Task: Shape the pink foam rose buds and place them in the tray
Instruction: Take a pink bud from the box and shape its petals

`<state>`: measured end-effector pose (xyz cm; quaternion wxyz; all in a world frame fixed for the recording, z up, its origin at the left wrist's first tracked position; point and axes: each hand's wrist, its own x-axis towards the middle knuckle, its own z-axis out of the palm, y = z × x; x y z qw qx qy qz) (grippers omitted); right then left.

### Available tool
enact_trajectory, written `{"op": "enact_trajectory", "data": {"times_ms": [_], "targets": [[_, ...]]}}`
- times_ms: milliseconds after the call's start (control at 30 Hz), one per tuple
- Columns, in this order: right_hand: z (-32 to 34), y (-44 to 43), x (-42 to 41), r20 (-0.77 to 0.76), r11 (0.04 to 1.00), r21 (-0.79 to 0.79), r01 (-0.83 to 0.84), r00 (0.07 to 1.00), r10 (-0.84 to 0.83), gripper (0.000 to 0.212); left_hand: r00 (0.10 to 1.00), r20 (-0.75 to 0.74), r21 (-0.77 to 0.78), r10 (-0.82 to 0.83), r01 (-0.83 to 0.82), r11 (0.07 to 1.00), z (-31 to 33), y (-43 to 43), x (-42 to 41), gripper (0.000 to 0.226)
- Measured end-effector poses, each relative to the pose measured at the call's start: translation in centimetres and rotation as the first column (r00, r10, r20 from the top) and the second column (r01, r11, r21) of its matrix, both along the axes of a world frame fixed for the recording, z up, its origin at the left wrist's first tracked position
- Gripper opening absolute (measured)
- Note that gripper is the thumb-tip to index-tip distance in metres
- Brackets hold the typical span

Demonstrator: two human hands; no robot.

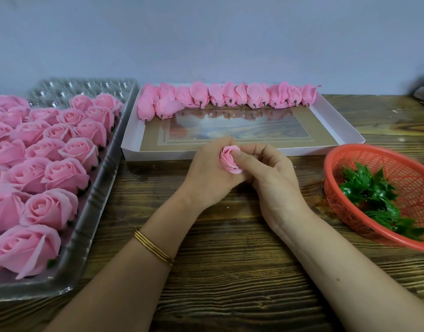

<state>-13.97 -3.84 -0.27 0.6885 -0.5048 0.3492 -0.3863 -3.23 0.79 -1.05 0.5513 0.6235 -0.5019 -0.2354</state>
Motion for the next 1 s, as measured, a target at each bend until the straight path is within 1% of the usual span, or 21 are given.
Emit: {"op": "enact_trajectory", "data": {"times_ms": [67,133,200,300,533,633,667,733,833,900,1000], "targets": [[-0.1,0.0,0.0,0.001,1.000,0.007,-0.015,1.000,0.015,0.033,1.000,0.005,0.010,0.005,-0.005,1.000,0.0,0.0,0.0,0.024],[-0.2,-0.2,0.0,0.009,0.999,0.021,-0.028,1.000,0.028,0.023,1.000,-0.004,0.011,0.023,-0.023,1.000,0.0,-0.1,-0.1,0.027],[-0.2,-0.4,-0.1,0.043,0.999,0.032,-0.029,0.999,0.027,0.019,0.999,-0.019,0.003,0.046,-0.046,0.999,0.1,-0.2,-0.1,0.033],[-0.2,-0.5,-0.1,0.088,0.999,0.032,-0.031,0.996,0.028,0.008,0.998,-0.035,-0.005,0.052,-0.053,0.999,-0.1,-0.2,-0.1,0.034],[-0.5,-0.6,0.1,0.045,0.998,0.053,0.023,0.999,-0.026,0.019,0.993,-0.102,-0.047,0.060,-0.065,0.997,-0.2,-0.4,0.0,0.037],[-0.5,-0.6,0.2,0.126,0.993,0.114,0.015,0.992,-0.030,0.020,0.984,-0.166,-0.077,0.069,-0.083,0.994,-0.1,-0.3,0.1,0.033],[-0.5,-0.6,0.1,0.125,0.994,0.109,0.005,0.992,-0.018,0.019,0.980,-0.189,-0.089,0.067,-0.085,0.992,0.0,-0.3,0.2,0.032],[-0.6,-0.6,0.0,0.041,0.999,0.042,-0.021,0.999,0.019,0.019,0.969,-0.237,-0.102,0.063,-0.090,0.991,0.1,-0.3,0.1,0.028],[-1.0,-0.3,0.1,-0.114,0.986,-0.144,-0.086,0.991,0.070,0.029,0.940,-0.338,-0.120,0.036,-0.081,0.989,0.0,-0.5,0.1,0.033],[-1.1,0.0,0.2,-0.140,0.965,-0.229,-0.130,0.985,0.100,0.029,0.925,-0.379,-0.122,0.019,-0.071,0.990,-0.1,-0.6,-0.1,0.031],[-1.2,0.3,0.4,-0.142,0.934,-0.325,-0.148,0.984,0.106,0.036,0.892,-0.452,-0.134,0.003,-0.071,0.988,0.0,-0.7,-0.5,0.019]]}}
